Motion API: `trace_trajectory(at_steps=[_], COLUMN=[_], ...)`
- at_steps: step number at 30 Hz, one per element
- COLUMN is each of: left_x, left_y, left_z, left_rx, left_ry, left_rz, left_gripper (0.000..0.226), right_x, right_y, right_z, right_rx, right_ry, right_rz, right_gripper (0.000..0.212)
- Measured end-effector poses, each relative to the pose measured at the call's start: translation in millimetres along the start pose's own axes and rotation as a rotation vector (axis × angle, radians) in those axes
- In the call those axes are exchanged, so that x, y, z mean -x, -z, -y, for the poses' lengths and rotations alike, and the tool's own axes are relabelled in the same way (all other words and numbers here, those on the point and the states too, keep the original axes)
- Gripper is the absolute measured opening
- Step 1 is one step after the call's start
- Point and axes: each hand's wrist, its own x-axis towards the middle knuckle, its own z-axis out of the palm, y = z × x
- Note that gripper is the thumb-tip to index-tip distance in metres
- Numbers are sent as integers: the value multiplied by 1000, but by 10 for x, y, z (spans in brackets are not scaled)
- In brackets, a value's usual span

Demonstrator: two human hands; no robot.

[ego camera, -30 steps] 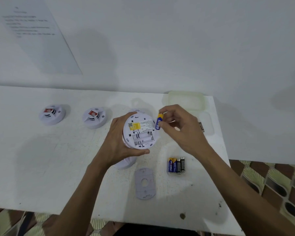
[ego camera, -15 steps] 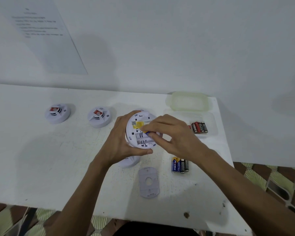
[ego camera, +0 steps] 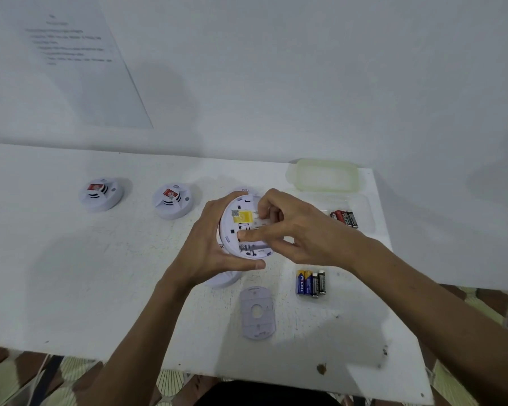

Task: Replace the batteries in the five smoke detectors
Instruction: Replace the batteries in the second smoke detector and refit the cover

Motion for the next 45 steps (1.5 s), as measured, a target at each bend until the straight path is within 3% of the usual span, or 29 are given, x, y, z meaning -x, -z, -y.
trace_trajectory(at_steps=[4, 7, 11, 13, 16, 19, 22, 26, 32, 35, 38, 41, 45], left_x=[-12, -37, -26, -23, -17, -9, -13, -39, -41, -33, -35, -33, -48], left_y=[16, 28, 28, 38, 53, 45, 34, 31, 33, 38, 42, 46, 58], left_z=[-68, -108, -124, -141, -128, -63, -4, -14, 19, 44, 24, 65, 88], left_rx=[8, -7, -1, -18, -32, -48, -68, -62, -77, -82, -74, -79, -139], left_ry=[-21, -59, -80, -81, -77, -53, -42, -40, -68, -79, -98, -106, -98], left_rz=[-14, -23, -36, -52, -61, -70, -73, -74, -57, -43, -51, -68, -109], left_gripper=[78, 83, 84, 86, 88, 86, 85, 83, 84, 84, 78, 79, 84], right_x=[-37, -35, 62, 141, 271, 327, 284, 199, 233, 283, 336, 301, 163], right_y=[30, 64, 129, 131, 86, -60, -268, -433, -513, -452, -351, -196, 9], right_z=[11, 39, -39, -205, -595, -888, -1073, -1173, -1233, -1192, -1039, -658, -29], right_rx=[-51, -221, -367, -392, -303, -151, -58, -26, -28, -69, -171, -386, -645], right_ry=[-21, -106, -285, -460, -784, -960, -1038, -1098, -1074, -1076, -1078, -1004, -833], right_rz=[-8, -110, -300, -354, -206, 5, 136, 181, 224, 111, -189, -462, -615], right_gripper=[33, 32, 31, 28, 23, 22, 31, 41, 17, 13, 13, 13, 18])
